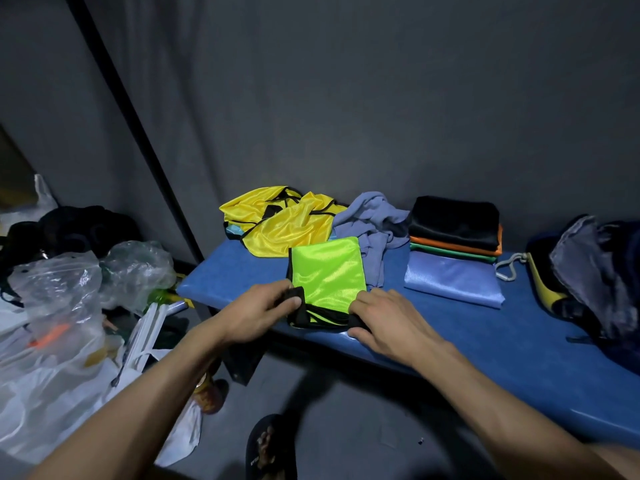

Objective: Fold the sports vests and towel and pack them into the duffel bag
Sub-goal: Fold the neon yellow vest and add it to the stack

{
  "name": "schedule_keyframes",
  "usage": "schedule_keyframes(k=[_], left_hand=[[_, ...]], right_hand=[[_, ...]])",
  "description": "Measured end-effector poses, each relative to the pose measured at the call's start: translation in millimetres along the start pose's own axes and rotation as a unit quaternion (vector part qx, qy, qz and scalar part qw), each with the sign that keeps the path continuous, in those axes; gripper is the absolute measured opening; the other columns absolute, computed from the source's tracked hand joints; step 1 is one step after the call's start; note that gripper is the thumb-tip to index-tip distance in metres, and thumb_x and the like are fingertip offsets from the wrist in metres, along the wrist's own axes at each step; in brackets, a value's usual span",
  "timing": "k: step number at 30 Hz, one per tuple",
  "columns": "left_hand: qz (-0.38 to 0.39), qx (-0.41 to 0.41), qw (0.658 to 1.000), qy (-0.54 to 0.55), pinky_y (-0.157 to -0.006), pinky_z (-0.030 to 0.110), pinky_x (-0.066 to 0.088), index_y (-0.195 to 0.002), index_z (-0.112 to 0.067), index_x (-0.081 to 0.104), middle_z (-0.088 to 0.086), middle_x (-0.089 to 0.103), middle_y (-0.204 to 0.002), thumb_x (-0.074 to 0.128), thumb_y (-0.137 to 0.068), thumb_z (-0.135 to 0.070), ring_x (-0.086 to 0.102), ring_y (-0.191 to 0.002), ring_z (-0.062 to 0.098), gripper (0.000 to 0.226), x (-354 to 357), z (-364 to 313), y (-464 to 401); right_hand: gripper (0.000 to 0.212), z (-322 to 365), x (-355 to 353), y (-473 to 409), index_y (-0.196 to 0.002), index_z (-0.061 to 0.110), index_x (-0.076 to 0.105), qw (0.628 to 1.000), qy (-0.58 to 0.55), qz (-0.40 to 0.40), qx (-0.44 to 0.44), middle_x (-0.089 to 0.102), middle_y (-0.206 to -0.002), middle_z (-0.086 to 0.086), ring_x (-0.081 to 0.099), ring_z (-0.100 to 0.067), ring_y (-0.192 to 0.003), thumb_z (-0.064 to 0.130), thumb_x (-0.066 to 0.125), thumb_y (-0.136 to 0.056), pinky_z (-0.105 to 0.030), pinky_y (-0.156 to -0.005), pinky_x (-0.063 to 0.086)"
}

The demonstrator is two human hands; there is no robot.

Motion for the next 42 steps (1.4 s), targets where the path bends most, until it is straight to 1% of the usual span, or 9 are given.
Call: schedule_keyframes(k=[6, 14, 18, 24, 28, 33, 36, 40, 42], left_hand=[[-0.115, -0.061, 0.991, 0.045, -0.059, 0.028, 0.038, -0.076, -0.017, 0.059, -0.002, 0.060, -0.068, 0.072, -0.093, -0.038, 0.048, -0.060, 0.004, 0.031, 10, 8, -19], [-0.188, -0.052, 0.981, 0.015, -0.066, 0.013, 0.043, -0.094, -0.026, 0.063, -0.008, 0.059, -0.091, 0.083, -0.084, -0.024, 0.057, -0.079, 0.004, 0.022, 25, 7, -24], [-0.170, -0.029, 0.985, -0.016, -0.073, 0.015, 0.040, -0.085, -0.026, 0.074, -0.012, 0.058, -0.094, 0.073, -0.093, -0.029, 0.056, -0.086, -0.004, 0.009, 27, 5, -23], [-0.029, 0.020, 0.993, -0.114, -0.095, 0.017, 0.040, -0.126, -0.032, 0.057, -0.017, 0.042, -0.125, 0.065, -0.082, -0.074, 0.040, -0.115, 0.002, 0.061, 26, 12, -6], [-0.078, 0.073, 0.976, -0.190, -0.090, 0.030, 0.048, -0.128, -0.026, 0.054, -0.009, 0.044, -0.126, 0.072, -0.084, -0.056, 0.044, -0.111, 0.013, 0.057, 34, 15, -8], [-0.082, 0.051, 0.990, -0.104, -0.092, 0.030, 0.045, -0.121, -0.026, 0.062, -0.011, 0.050, -0.117, 0.064, -0.094, -0.050, 0.047, -0.108, 0.011, 0.036, 32, 18, -9], [-0.018, -0.016, 0.999, 0.034, -0.088, 0.035, 0.048, -0.105, -0.023, 0.066, -0.005, 0.058, -0.102, 0.059, -0.089, -0.068, 0.056, -0.097, 0.012, 0.048, 29, 12, -12], [0.038, -0.063, 0.985, 0.157, -0.089, 0.031, 0.052, -0.109, -0.018, 0.072, -0.005, 0.074, -0.107, 0.060, -0.087, -0.068, 0.068, -0.100, 0.010, 0.056, 27, -1, -26], [0.031, -0.092, 0.977, 0.188, -0.071, 0.033, 0.047, -0.086, -0.012, 0.066, -0.007, 0.066, -0.079, 0.061, -0.087, -0.067, 0.061, -0.072, 0.011, 0.056, 25, -5, -38]], right_hand=[[0.031, -2, -5, -1, -0.114, 0.018, 0.062, 1.000, -0.005, 0.010, -0.011, 0.059, -0.111, 0.001, 0.052, -0.024, -0.106, 0.045, 0.055, -0.100, -0.036, -0.086, 0.035], [0.032, -7, -2, -5, -0.111, 0.018, 0.062, 1.000, -0.005, 0.015, -0.025, 0.059, -0.107, 0.001, 0.053, -0.024, -0.103, 0.046, 0.057, -0.097, -0.037, -0.085, 0.038], [0.036, -10, -3, -4, -0.112, 0.020, 0.061, 0.999, -0.007, 0.017, -0.033, 0.058, -0.108, 0.002, 0.053, -0.023, -0.101, 0.051, 0.059, -0.094, -0.037, -0.085, 0.039], [0.035, -10, 1, -7, -0.110, 0.019, 0.057, 0.999, -0.020, 0.016, -0.028, 0.053, -0.108, 0.002, 0.049, -0.022, -0.100, 0.047, 0.059, -0.089, -0.033, -0.079, 0.031], [0.029, -7, 7, -10, -0.106, 0.018, 0.057, 1.000, -0.029, 0.006, -0.006, 0.051, -0.105, 0.002, 0.048, -0.022, -0.097, 0.030, 0.054, -0.080, -0.031, -0.077, 0.029], [0.017, -12, 3, -11, -0.093, 0.019, 0.056, 0.992, -0.120, 0.020, 0.027, 0.054, -0.093, 0.002, 0.051, -0.021, -0.089, 0.022, 0.053, -0.076, -0.033, -0.074, 0.037], [0.013, -19, -17, -7, -0.081, 0.022, 0.060, 0.950, -0.288, 0.026, 0.115, 0.058, -0.073, 0.006, 0.053, -0.011, -0.069, 0.029, 0.052, -0.073, -0.034, -0.066, 0.044], [0.018, -31, -29, -6, -0.095, 0.022, 0.070, 0.895, -0.406, 0.011, 0.186, 0.054, -0.063, 0.012, 0.045, -0.001, -0.057, 0.019, 0.055, -0.085, -0.022, -0.056, 0.034], [0.018, -36, -27, -12, -0.097, 0.021, 0.070, 0.881, -0.421, -0.009, 0.216, 0.051, -0.063, 0.012, 0.043, -0.005, -0.058, 0.016, 0.054, -0.093, -0.026, -0.057, 0.032]])
Point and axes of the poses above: each hand's wrist, its own y-axis away from the middle knuckle, its own x-axis out of the palm, z = x × y, the point moved 1 cm from there along -y, towards the middle knuckle
